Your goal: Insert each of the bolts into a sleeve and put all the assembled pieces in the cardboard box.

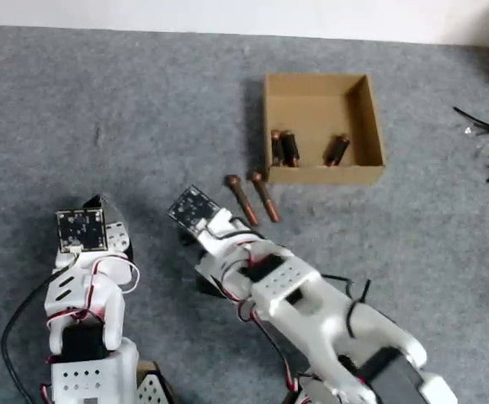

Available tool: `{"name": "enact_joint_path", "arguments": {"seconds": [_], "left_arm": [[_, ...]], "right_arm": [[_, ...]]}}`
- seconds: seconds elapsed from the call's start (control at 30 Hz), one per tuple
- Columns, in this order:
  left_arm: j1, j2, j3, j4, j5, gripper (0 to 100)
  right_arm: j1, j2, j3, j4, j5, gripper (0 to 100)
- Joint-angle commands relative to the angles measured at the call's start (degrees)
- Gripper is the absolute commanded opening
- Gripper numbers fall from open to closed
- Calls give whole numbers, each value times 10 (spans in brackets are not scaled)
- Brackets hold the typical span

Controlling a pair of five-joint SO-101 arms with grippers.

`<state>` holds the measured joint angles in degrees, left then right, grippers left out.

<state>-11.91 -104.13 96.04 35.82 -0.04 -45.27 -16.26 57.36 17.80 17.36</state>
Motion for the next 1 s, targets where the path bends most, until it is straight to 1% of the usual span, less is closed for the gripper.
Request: {"name": "enact_joint_path", "arguments": {"seconds": [0.0, 0.27, 0.47, 0.77, 0.83, 0.97], "left_arm": [[-10, -6, 11, -17, 0, 7], [-10, -5, 11, -18, 0, 7], [-10, -5, 11, -18, 0, 7], [-9, -5, 11, -16, 0, 7], [-9, -5, 11, -16, 0, 7], [-9, -5, 11, -16, 0, 7]], "right_arm": [[-8, 46, -62, 4, 29, 272], [-20, 162, -159, 5, 73, 271], [-20, 232, -201, 6, 92, 271], [-20, 245, -197, 6, 92, 265], [-20, 245, -197, 6, 92, 220], [-20, 245, -196, 3, 91, 47]]}}
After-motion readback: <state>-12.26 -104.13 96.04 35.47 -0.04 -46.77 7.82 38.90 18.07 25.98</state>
